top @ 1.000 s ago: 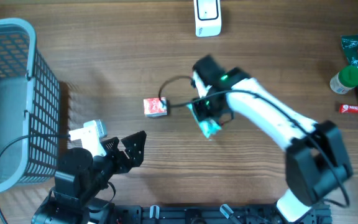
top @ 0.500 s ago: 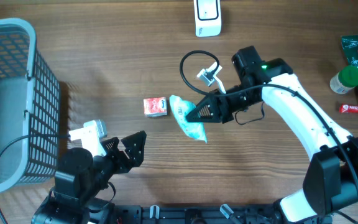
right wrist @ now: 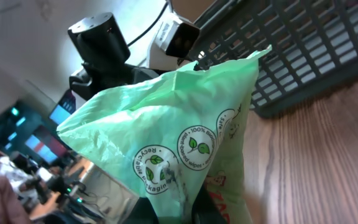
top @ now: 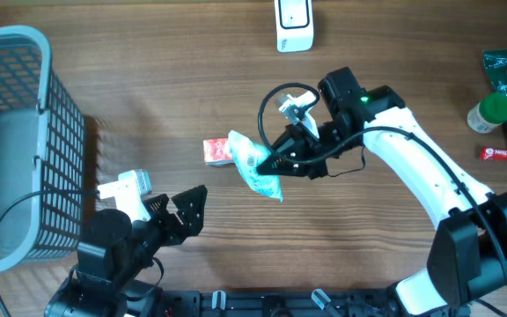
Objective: Scan the item barcode
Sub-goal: 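Hold the teal wet-wipes pack under the white scanner with the right gripper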
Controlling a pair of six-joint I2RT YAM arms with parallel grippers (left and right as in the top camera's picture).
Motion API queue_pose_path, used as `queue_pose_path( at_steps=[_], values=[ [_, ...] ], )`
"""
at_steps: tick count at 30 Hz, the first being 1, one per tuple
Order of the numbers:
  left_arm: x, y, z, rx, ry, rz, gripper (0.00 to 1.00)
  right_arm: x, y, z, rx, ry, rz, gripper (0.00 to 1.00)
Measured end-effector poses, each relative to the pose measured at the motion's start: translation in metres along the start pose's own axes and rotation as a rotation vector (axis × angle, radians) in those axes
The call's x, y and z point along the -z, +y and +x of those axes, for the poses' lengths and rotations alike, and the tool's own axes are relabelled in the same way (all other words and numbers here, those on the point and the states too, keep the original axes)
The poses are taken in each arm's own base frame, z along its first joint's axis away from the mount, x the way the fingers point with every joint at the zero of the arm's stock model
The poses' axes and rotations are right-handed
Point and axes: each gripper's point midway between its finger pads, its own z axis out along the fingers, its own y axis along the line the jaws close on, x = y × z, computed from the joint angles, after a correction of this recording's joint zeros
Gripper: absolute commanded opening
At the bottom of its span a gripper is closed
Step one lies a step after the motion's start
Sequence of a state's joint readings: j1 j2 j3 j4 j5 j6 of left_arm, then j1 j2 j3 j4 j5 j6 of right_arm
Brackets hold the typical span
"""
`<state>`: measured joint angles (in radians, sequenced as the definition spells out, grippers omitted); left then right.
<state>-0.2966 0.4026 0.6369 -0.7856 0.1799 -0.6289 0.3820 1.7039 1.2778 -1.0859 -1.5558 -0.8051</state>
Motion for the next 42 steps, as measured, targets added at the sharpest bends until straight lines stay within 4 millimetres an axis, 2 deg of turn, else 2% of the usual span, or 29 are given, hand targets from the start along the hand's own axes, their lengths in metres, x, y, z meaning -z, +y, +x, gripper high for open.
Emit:
queue_pose_path(
  at_steps=[11, 13, 15, 18, 24, 30, 34, 37, 40, 42],
  values=[
    [0.0, 0.0, 0.0, 0.0, 0.0, 0.0, 1.0, 0.0, -0.005, -0.001, 0.109, 0.011, 0.011, 0.04],
    [0.0, 0.0, 0.0, 0.0, 0.0, 0.0, 1.0, 0.0, -0.014, 0.002, 0.141, 0.047, 0.049, 0.04],
    [0.0, 0.0, 0.0, 0.0, 0.0, 0.0, 1.0, 0.002, -0.032, 0.006, 0.143, 0.101, 0.126, 0.04],
    [0.0, 0.0, 0.0, 0.0, 0.0, 0.0, 1.0, 0.012, -0.072, 0.009, 0.043, 0.173, 0.333, 0.04],
    [0.0, 0.0, 0.0, 0.0, 0.0, 0.0, 1.0, 0.055, -0.142, 0.006, -0.146, 0.173, 0.809, 0.04],
    [0.0, 0.0, 0.0, 0.0, 0.0, 0.0, 1.0, 0.109, -0.175, 0.007, -0.219, 0.161, 1.186, 0.04],
    [0.0, 0.0, 0.0, 0.0, 0.0, 0.0, 1.0, 0.137, -0.187, -0.019, -0.178, 0.139, 1.344, 0.04],
    [0.0, 0.0, 0.0, 0.0, 0.0, 0.0, 1.0, 0.159, -0.201, -0.05, -0.142, 0.124, 1.427, 0.04],
    [0.0, 0.0, 0.0, 0.0, 0.0, 0.0, 1.0, 0.183, -0.222, -0.07, -0.127, 0.137, 1.501, 0.04],
    [0.0, 0.0, 0.0, 0.0, 0.0, 0.0, 1.0, 0.205, -0.249, -0.08, -0.128, 0.175, 1.569, 0.04]
  ],
)
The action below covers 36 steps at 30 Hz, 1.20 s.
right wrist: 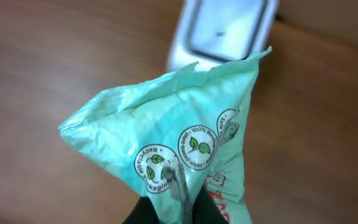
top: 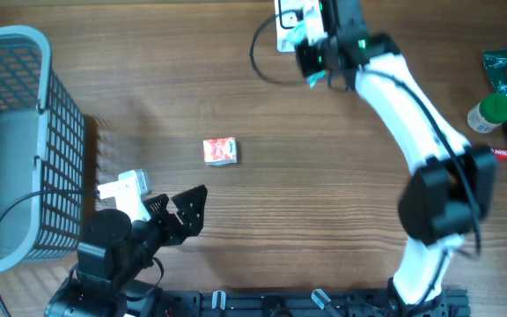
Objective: Scan the item barcode
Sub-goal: 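Hold the teal wet-wipes pack under the white scanner with the right gripper, then carry the wet-wipes pack to the right edge and release it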
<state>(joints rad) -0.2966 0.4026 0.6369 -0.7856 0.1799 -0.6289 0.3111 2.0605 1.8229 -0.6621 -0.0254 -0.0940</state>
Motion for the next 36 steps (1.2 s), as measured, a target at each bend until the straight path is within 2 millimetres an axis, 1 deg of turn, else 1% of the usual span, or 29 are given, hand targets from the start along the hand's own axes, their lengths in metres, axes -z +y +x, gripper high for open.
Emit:
queue_pose_path(
  at_steps=[4, 7, 10, 12, 14, 17, 22, 24, 26, 27, 28, 30, 32, 34, 35, 36],
  values=[
    [0.0, 0.0, 0.0, 0.0, 0.0, 0.0, 1.0, -0.045, -0.025, -0.018, 0.048, 0.014, 0.093, 0.04],
    [0.0, 0.0, 0.0, 0.0, 0.0, 0.0, 1.0, -0.074, -0.037, -0.022, 0.087, 0.021, 0.152, 0.04],
    [0.0, 0.0, 0.0, 0.0, 0.0, 0.0, 1.0, -0.093, -0.047, -0.026, 0.117, 0.01, 0.204, 0.04],
    [0.0, 0.0, 0.0, 0.0, 0.0, 0.0, 1.0, -0.099, -0.051, -0.028, 0.126, 0.001, 0.23, 0.04],
    [0.0, 0.0, 0.0, 0.0, 0.0, 0.0, 1.0, -0.102, -0.054, -0.029, 0.124, -0.008, 0.25, 0.04],
    [0.0, 0.0, 0.0, 0.0, 0.0, 0.0, 1.0, -0.1, -0.057, -0.033, 0.117, -0.019, 0.266, 0.04],
    [0.0, 0.0, 0.0, 0.0, 0.0, 0.0, 1.0, -0.084, -0.063, -0.038, 0.059, -0.002, 0.292, 0.04],
    [0.0, 0.0, 0.0, 0.0, 0.0, 0.0, 1.0, -0.073, -0.073, -0.032, 0.009, 0.037, 0.331, 0.04],
    [0.0, 0.0, 0.0, 0.0, 0.0, 0.0, 1.0, -0.067, -0.087, -0.026, -0.029, 0.062, 0.366, 0.04],
    [0.0, 0.0, 0.0, 0.0, 0.0, 0.0, 1.0, -0.066, -0.089, -0.024, -0.048, 0.067, 0.37, 0.04],
    [0.0, 0.0, 0.0, 0.0, 0.0, 0.0, 1.0, -0.06, -0.11, -0.009, -0.077, 0.12, 0.405, 0.04],
    [0.0, 0.0, 0.0, 0.0, 0.0, 0.0, 1.0, -0.052, -0.142, 0.014, -0.145, 0.189, 0.443, 0.04],
    [0.0, 0.0, 0.0, 0.0, 0.0, 0.0, 1.0, -0.043, -0.179, 0.036, -0.218, 0.236, 0.485, 0.04],
    [0.0, 0.0, 0.0, 0.0, 0.0, 0.0, 1.0, -0.028, -0.237, 0.062, -0.328, 0.26, 0.545, 0.04],
    [0.0, 0.0, 0.0, 0.0, 0.0, 0.0, 1.0, -0.022, -0.259, 0.073, -0.369, 0.264, 0.564, 0.04],
    [0.0, 0.0, 0.0, 0.0, 0.0, 0.0, 1.0, -0.014, -0.287, 0.088, -0.423, 0.27, 0.591, 0.04]
  ],
)
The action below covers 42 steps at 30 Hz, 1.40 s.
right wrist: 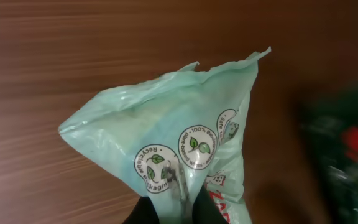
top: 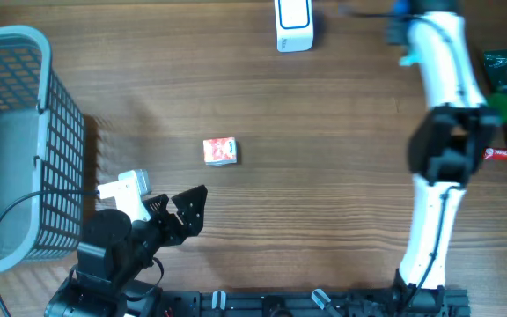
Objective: Scan the item barcode
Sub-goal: 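Carry the wet-wipes pack to the right edge and release it, then move the right gripper to the red-white Kleenex pack and grasp it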
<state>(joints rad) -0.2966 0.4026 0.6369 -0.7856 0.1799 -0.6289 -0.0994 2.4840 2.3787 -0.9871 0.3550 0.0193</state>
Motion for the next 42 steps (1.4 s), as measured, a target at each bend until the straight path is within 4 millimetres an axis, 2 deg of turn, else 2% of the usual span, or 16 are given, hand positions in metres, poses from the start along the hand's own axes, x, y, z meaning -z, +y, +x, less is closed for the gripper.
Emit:
queue_pose_path(
  at_steps=[4, 5, 7, 8, 10, 14, 17, 19, 23, 26, 27, 29, 32, 34, 38, 42],
  values=[
    [0.0, 0.0, 0.0, 0.0, 0.0, 0.0, 0.99, -0.035, -0.091, 0.026, -0.147, 0.081, 0.062, 0.16],
    [0.0, 0.0, 0.0, 0.0, 0.0, 0.0, 1.0, -0.042, -0.108, 0.033, -0.179, 0.095, 0.073, 0.24],
    [0.0, 0.0, 0.0, 0.0, 0.0, 0.0, 1.0, -0.052, -0.132, 0.046, -0.23, 0.122, 0.084, 0.51],
    [0.0, 0.0, 0.0, 0.0, 0.0, 0.0, 1.0, -0.055, -0.139, 0.05, -0.259, 0.13, 0.086, 0.58],
    [0.0, 0.0, 0.0, 0.0, 0.0, 0.0, 1.0, -0.058, -0.149, 0.054, -0.303, 0.136, 0.074, 1.0],
    [0.0, 0.0, 0.0, 0.0, 0.0, 0.0, 1.0, -0.059, -0.137, 0.053, -0.338, 0.138, -0.009, 1.0],
    [0.0, 0.0, 0.0, 0.0, 0.0, 0.0, 1.0, -0.047, -0.114, 0.04, -0.362, 0.116, -0.131, 1.0],
    [0.0, 0.0, 0.0, 0.0, 0.0, 0.0, 1.0, -0.025, -0.097, 0.03, -0.384, 0.103, -0.239, 1.0],
    [0.0, 0.0, 0.0, 0.0, 0.0, 0.0, 1.0, 0.056, -0.054, 0.015, -0.405, 0.102, -0.462, 1.0],
    [0.0, 0.0, 0.0, 0.0, 0.0, 0.0, 1.0, 0.134, -0.001, 0.02, -0.356, 0.155, -0.627, 1.0],
    [0.0, 0.0, 0.0, 0.0, 0.0, 0.0, 1.0, 0.152, 0.017, 0.025, -0.33, 0.178, -0.665, 1.0],
    [0.0, 0.0, 0.0, 0.0, 0.0, 0.0, 1.0, 0.18, 0.058, 0.042, -0.259, 0.247, -0.73, 1.0],
    [0.0, 0.0, 0.0, 0.0, 0.0, 0.0, 1.0, 0.205, 0.121, 0.075, -0.132, 0.359, -0.795, 1.0],
    [0.0, 0.0, 0.0, 0.0, 0.0, 0.0, 1.0, 0.219, 0.166, 0.113, -0.027, 0.465, -0.817, 1.0],
    [0.0, 0.0, 0.0, 0.0, 0.0, 0.0, 1.0, 0.238, 0.228, 0.175, 0.073, 0.627, -0.808, 0.96],
    [0.0, 0.0, 0.0, 0.0, 0.0, 0.0, 1.0, 0.246, 0.281, 0.222, 0.087, 0.7, -0.791, 0.91]
  ],
)
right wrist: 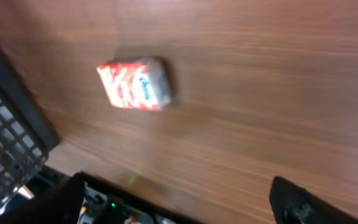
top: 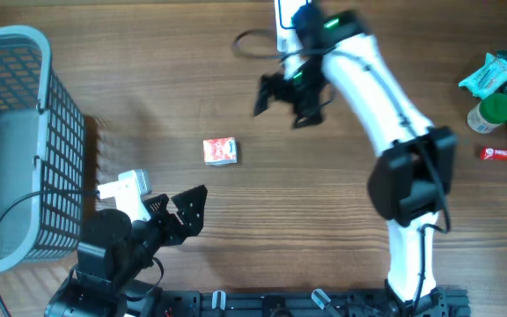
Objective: Scan the item barcode
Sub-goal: 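Move the right gripper to the red-white Kleenex pack and grasp it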
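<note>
A small red-and-white packet (top: 220,151) (right wrist: 135,84) lies flat on the wooden table (top: 324,229). My right gripper (top: 285,99) (right wrist: 182,208) hovers to the right of and behind it, open and with nothing between its fingers (right wrist: 288,199). The white scanner (top: 287,25) stands at the back edge, partly covered by the right arm. A light green bag (top: 491,73) lies at the far right beside other goods. My left gripper (top: 189,210) rests open near the front left, holding nothing.
A grey wire basket (top: 11,141) (right wrist: 5,143) takes up the left side. At the far right edge sit a green pouch, a green-capped bottle (top: 491,113) and a red tube (top: 500,152).
The right gripper held the green bag at the far right back. Now the bag lies by the goods there, and the gripper is open near the red-and-white packet.
The right gripper first held the green bag over mid-table beside the red-and-white packet, then in front of the scanner at the back, then at the far right. The bag now lies at the right and the empty gripper is back at mid-table. The left arm stayed still.
</note>
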Controlling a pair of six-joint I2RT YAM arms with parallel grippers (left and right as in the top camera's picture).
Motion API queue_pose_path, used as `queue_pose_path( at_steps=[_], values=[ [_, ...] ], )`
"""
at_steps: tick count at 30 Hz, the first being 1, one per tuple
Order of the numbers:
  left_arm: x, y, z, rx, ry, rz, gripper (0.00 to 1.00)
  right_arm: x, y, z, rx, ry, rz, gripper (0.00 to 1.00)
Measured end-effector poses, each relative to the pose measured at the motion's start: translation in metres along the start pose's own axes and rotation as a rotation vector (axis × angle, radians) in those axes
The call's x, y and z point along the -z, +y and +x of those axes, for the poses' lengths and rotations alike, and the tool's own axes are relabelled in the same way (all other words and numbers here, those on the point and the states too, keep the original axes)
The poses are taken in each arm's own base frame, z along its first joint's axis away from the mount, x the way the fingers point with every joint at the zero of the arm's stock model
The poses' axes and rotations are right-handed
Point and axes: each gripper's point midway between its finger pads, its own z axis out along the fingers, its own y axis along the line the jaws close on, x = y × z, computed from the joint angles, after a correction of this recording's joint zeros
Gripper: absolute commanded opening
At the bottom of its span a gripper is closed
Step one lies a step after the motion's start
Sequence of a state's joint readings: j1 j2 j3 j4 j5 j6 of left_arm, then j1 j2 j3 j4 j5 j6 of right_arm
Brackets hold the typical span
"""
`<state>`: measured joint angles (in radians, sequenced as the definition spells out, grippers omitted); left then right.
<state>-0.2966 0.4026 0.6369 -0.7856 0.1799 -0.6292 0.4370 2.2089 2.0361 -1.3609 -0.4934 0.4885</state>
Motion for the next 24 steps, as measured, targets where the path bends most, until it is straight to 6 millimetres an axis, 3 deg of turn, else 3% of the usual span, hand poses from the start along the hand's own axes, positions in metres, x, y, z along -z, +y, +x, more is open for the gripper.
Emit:
queue_pose_path(
  at_steps=[6, 9, 12, 16, 18, 24],
  values=[
    [0.0, 0.0, 0.0, 0.0, -0.001, 0.0, 1.0, -0.07, 0.044, 0.009, 0.112, -0.04, -0.048, 0.64],
    [0.0, 0.0, 0.0, 0.0, 0.0, 0.0, 1.0, -0.101, 0.055, 0.015, 0.182, -0.064, -0.063, 0.61],
    [0.0, 0.0, 0.0, 0.0, 0.0, 0.0, 1.0, -0.124, 0.054, 0.019, 0.221, -0.092, -0.037, 0.63],
    [0.0, 0.0, 0.0, 0.0, 0.0, 0.0, 1.0, -0.135, 0.051, 0.016, 0.221, -0.124, -0.028, 0.58],
    [0.0, 0.0, 0.0, 0.0, 0.0, 0.0, 1.0, -0.136, 0.051, 0.013, 0.216, -0.139, -0.034, 0.5],
    [0.0, 0.0, 0.0, 0.0, 0.0, 0.0, 1.0, -0.134, 0.04, 0.004, 0.209, -0.206, 0.029, 0.5]
  ],
)
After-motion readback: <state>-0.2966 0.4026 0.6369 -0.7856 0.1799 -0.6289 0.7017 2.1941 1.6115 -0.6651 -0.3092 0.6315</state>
